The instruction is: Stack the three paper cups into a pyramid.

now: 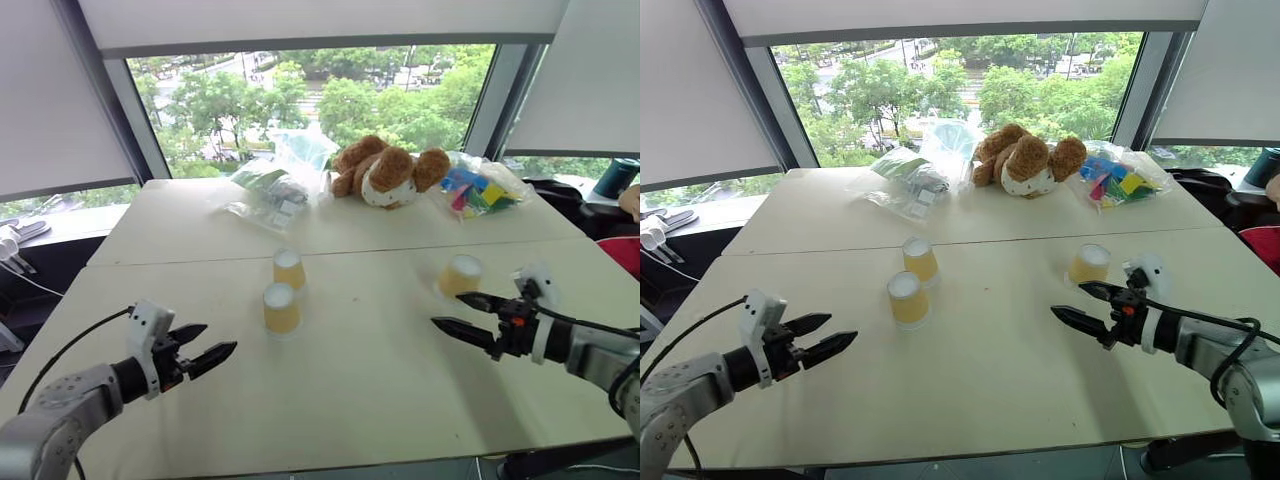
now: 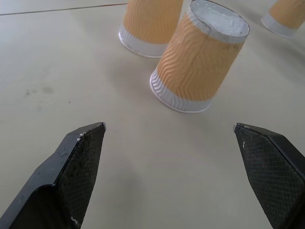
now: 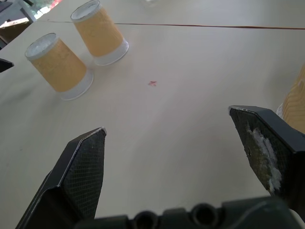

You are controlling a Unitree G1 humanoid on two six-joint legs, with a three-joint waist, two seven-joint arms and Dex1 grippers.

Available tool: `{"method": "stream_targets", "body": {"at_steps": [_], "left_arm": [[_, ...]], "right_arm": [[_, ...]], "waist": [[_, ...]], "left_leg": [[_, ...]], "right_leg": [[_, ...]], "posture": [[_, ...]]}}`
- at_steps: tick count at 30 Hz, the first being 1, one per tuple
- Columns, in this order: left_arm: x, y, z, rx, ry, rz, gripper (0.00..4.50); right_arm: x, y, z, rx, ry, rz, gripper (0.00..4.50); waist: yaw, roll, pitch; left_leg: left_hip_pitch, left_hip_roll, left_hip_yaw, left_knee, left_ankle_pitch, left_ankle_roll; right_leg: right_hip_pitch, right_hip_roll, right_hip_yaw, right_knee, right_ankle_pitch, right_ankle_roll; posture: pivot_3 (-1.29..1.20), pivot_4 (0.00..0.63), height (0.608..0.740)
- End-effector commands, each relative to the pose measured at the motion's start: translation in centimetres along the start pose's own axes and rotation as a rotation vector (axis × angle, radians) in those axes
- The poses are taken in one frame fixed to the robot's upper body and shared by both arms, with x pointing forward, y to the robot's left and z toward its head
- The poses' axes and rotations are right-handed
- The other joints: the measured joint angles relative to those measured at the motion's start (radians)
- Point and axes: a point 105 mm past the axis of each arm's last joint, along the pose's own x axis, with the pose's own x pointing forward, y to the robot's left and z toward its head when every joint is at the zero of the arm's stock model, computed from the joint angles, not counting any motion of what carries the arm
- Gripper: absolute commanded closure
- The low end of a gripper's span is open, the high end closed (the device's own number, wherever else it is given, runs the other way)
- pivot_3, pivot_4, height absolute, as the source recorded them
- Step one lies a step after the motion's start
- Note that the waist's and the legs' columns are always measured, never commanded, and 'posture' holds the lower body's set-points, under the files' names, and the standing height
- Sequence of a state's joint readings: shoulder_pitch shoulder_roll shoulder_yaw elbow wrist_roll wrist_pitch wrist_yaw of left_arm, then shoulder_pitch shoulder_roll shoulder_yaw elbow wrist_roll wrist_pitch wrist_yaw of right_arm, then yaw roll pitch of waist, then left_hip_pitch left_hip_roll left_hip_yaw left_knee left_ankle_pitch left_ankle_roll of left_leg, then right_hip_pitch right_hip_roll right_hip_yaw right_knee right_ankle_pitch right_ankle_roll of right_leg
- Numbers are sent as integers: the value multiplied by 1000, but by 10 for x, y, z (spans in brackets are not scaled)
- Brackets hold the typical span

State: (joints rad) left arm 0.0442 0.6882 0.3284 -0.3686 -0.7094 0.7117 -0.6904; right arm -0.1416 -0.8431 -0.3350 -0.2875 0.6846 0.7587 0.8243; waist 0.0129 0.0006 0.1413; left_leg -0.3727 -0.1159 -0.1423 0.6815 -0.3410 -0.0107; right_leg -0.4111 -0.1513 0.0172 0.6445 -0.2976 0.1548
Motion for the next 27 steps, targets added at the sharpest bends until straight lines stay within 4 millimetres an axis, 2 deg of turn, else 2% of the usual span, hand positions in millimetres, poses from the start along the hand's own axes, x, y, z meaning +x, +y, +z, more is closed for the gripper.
{"method": "stream_targets", "body": {"at_steps": [1, 13, 19, 24, 27], "left_arm": [[-1, -2, 9, 48, -22, -13, 64], [0, 5, 20, 47, -65, 26, 64], [-1, 12, 32, 44, -110, 46, 64], [0, 8, 35, 81, -85, 3, 64], [17, -17, 35, 162, -43, -144, 64]], "right_arm": [[1, 5, 12, -41, -38, 16, 0], [6, 8, 10, -57, -34, 17, 0], [6, 8, 9, -65, -29, 16, 0], [3, 8, 15, -72, -41, 14, 0], [7, 17, 14, -78, -41, 43, 0]], "waist": [[0, 0, 0], [0, 0, 0], [-2, 0, 0], [-1, 0, 0], [1, 0, 0]], "left_leg": [[0, 0, 0, 0, 0, 0], [0, 0, 0, 0, 0, 0], [0, 0, 0, 0, 0, 0], [0, 0, 0, 0, 0, 0], [0, 0, 0, 0, 0, 0]], "right_leg": [[0, 0, 0, 0, 0, 0], [0, 0, 0, 0, 0, 0], [0, 0, 0, 0, 0, 0], [0, 0, 0, 0, 0, 0], [0, 0, 0, 0, 0, 0]], "posture": [[0, 150, 740], [0, 150, 740], [0, 150, 740], [0, 150, 740], [0, 150, 740]]}}
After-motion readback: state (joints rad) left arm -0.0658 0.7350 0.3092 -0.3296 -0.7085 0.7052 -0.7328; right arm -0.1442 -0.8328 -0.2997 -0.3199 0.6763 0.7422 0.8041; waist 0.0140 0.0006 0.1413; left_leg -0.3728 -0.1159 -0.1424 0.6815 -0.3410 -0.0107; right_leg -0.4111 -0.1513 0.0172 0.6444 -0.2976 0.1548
